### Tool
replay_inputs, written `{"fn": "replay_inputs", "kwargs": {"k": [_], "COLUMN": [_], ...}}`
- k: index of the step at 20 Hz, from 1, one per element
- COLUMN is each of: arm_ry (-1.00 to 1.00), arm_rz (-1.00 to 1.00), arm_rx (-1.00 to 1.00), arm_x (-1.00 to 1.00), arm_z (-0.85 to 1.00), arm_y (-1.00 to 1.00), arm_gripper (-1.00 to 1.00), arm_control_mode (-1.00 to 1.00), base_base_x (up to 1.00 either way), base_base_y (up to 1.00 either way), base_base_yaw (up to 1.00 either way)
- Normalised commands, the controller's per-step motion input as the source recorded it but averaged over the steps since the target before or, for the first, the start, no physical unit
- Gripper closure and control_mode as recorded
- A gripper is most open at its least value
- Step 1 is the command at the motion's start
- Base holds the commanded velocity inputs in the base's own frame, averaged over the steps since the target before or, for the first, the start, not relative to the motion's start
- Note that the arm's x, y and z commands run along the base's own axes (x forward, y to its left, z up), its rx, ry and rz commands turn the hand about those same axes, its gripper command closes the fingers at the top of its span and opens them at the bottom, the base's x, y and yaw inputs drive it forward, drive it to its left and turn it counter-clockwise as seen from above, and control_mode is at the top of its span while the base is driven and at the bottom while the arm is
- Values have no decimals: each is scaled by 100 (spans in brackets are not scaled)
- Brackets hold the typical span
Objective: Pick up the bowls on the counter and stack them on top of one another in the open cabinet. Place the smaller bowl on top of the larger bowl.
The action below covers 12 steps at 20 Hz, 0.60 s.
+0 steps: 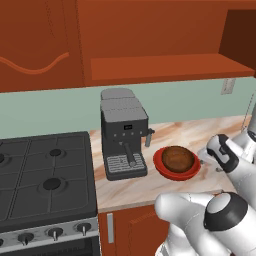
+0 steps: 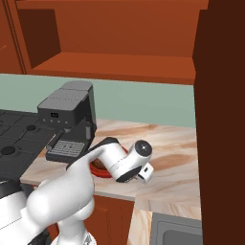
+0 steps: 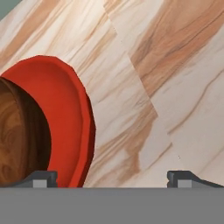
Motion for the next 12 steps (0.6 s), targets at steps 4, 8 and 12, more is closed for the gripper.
{"fn": "replay_inputs", "kwargs": {"k": [4,8,12], "arm_ry": [-2,0,0], "arm_rz": [-1,-1,-1], "arm_rx": [0,0,0], "arm_x": [6,7,8], "arm_z": [-12,-11,-8], "arm_y": [2,6,9], "arm_gripper": [-100,-100,-100], "arm_control_mode": [-100,-100,-100], "base_base_x": [0,0,0], "base_base_y": [0,0,0], "base_base_yaw": [0,0,0]}}
